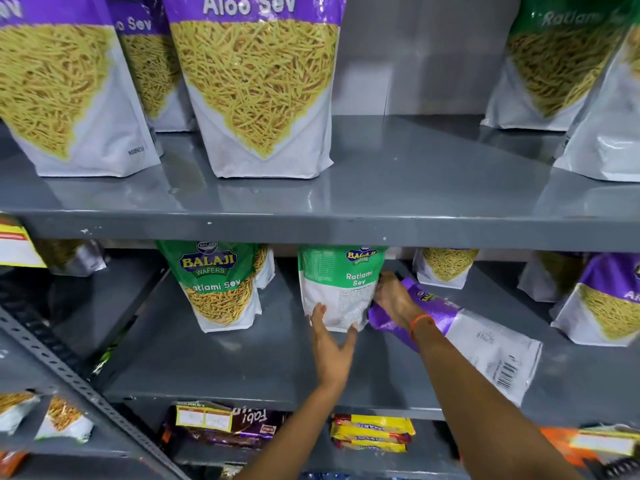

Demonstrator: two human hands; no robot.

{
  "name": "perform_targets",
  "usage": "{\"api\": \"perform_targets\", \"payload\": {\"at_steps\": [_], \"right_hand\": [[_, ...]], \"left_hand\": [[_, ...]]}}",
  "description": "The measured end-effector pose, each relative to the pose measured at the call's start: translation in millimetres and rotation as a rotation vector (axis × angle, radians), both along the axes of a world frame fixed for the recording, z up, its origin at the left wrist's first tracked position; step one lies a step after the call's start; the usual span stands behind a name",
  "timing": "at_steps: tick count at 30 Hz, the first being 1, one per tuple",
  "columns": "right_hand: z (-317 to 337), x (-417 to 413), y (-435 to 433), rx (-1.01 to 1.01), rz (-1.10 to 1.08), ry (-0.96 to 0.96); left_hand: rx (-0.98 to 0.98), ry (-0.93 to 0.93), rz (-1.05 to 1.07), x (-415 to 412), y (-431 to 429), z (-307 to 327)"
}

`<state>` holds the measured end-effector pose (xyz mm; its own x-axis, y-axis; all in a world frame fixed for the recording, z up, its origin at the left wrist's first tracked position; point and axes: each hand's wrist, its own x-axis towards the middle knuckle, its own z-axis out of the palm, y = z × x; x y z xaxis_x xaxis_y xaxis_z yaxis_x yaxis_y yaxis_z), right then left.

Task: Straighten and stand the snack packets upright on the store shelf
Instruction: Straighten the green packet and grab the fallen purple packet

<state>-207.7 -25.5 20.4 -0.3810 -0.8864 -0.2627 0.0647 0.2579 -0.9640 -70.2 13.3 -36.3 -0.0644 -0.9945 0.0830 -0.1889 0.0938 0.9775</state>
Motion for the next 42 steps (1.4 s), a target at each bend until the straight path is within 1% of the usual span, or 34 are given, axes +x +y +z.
{"api": "perform_targets", "payload": {"at_steps": [2, 3, 5, 6, 8, 10, 12, 14, 16, 18, 21, 23, 25, 28, 31, 35, 36, 38, 39, 40, 42], "right_hand": [[0.0, 0.6, -6.4, -0.005, -0.025, -0.061], [-4.0, 0.6, -9.1, 0.019, -0.034, -0.053], [-16.1, -0.9, -6.7, 0.076, 0.016, 0.020], [-21.5, -1.5, -2.4, 0.094, 0.058, 0.046], [-31.9, -0.1, 4.3, 0.114, 0.159, 0.073], [-35.3, 1.1, 8.1, 0.103, 0.189, 0.114], [-37.0, 0.3, 10.7, 0.059, 0.204, 0.253], [-30.8, -2.3, 13.4, 0.006, 0.222, 0.399], [-22.6, -8.7, 15.8, -0.015, 0.244, 0.524], [-15.8, -15.2, 14.4, 0.031, 0.308, 0.533], [-17.3, -16.0, 11.7, 0.074, 0.461, 0.451], [-22.4, -14.3, 12.1, 0.062, 0.441, 0.405], [-28.9, -9.5, 15.5, 0.031, 0.362, 0.400], [-44.7, -1.3, 18.9, 0.021, 0.209, 0.498], [-54.5, 2.8, 21.7, 0.013, 0.148, 0.568], [-41.2, 8.3, 28.9, -0.107, 0.113, 0.538], [-39.9, 7.9, 30.6, -0.151, 0.093, 0.535], [-36.3, 2.6, 35.3, -0.153, 0.006, 0.612], [-35.1, -5.1, 39.1, -0.106, -0.018, 0.702], [-38.1, -16.9, 43.1, -0.042, -0.016, 0.836], [-40.0, -43.4, 53.8, 0.212, 0.072, 1.134]], "left_hand": [[0.030, 0.008, -0.031, -4.6, 2.4, -3.8], [0.058, 0.012, -0.040, -6.8, 1.3, -5.8], [0.104, 0.037, -0.017, -7.8, -3.2, -6.8], [0.097, 0.032, -0.002, -7.4, -7.4, -8.3], [0.053, -0.069, 0.056, -5.0, -18.3, -12.9], [0.062, -0.165, 0.114, -3.3, -27.7, -11.9], [0.070, -0.169, 0.111, -0.9, -35.8, -8.9], [0.081, -0.140, 0.029, 8.7, -46.7, -9.1], [0.138, -0.076, -0.133, 25.7, -59.4, -10.4], [0.213, -0.019, -0.297, 44.7, -73.6, -8.4], [0.277, -0.077, -0.487, 63.4, -93.9, -1.1], [0.309, -0.060, -0.545, 69.3, -102.5, 5.2], [0.312, -0.001, -0.561, 72.7, -108.3, 7.0], [0.331, 0.047, -0.574, 74.9, -110.3, 2.8], [0.337, 0.064, -0.588, 75.4, -112.5, -1.0], [0.326, 0.007, -0.483, 71.7, -98.7, -2.3], [0.311, -0.007, -0.433, 68.3, -88.9, -3.2], [0.312, -0.054, -0.239, 55.1, -60.1, -5.7], [0.324, -0.066, -0.114, 44.8, -45.9, -11.5], [0.333, -0.057, 0.000, 32.7, -32.4, -18.2], [0.378, -0.042, 0.166, 1.1, -6.4, -28.6]]}}
